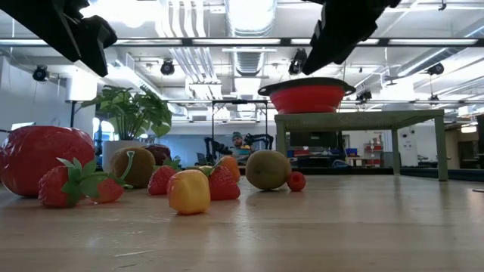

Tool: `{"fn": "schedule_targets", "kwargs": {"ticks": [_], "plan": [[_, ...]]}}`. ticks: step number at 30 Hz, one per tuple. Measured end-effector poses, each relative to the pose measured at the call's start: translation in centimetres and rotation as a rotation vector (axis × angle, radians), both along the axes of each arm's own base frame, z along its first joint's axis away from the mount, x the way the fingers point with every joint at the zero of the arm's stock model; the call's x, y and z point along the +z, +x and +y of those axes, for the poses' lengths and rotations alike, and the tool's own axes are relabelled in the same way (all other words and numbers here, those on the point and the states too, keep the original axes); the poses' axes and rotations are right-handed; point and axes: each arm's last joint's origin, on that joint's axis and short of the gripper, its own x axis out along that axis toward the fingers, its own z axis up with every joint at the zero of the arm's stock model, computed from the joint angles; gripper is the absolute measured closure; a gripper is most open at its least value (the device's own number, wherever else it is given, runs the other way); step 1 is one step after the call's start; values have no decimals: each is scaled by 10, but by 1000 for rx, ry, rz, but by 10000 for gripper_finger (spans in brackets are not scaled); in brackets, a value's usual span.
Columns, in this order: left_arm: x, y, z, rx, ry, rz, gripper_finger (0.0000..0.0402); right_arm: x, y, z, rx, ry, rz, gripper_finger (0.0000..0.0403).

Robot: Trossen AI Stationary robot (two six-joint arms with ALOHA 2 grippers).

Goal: Pick & Place Fruit
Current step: Put the strawberry into the strainer bowl on the shelf

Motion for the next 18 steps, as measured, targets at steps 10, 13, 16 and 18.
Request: {"fn": "schedule_targets", "kwargs": {"ticks": [10, 13, 16, 18], "plan": [[0, 0, 0, 0, 0, 0, 128, -35, -7, 1, -66, 83, -39, 350], [0, 0, 0, 0, 0, 0, 128, -42, -9, 1, -73, 96, -54, 328], [0, 0, 0, 0, 0, 0, 128, -49, -11, 0, -77, 97, -51, 303], [0, 0, 0, 0, 0, 0, 128, -54, -13, -1, -76, 101, -62, 287]]}}
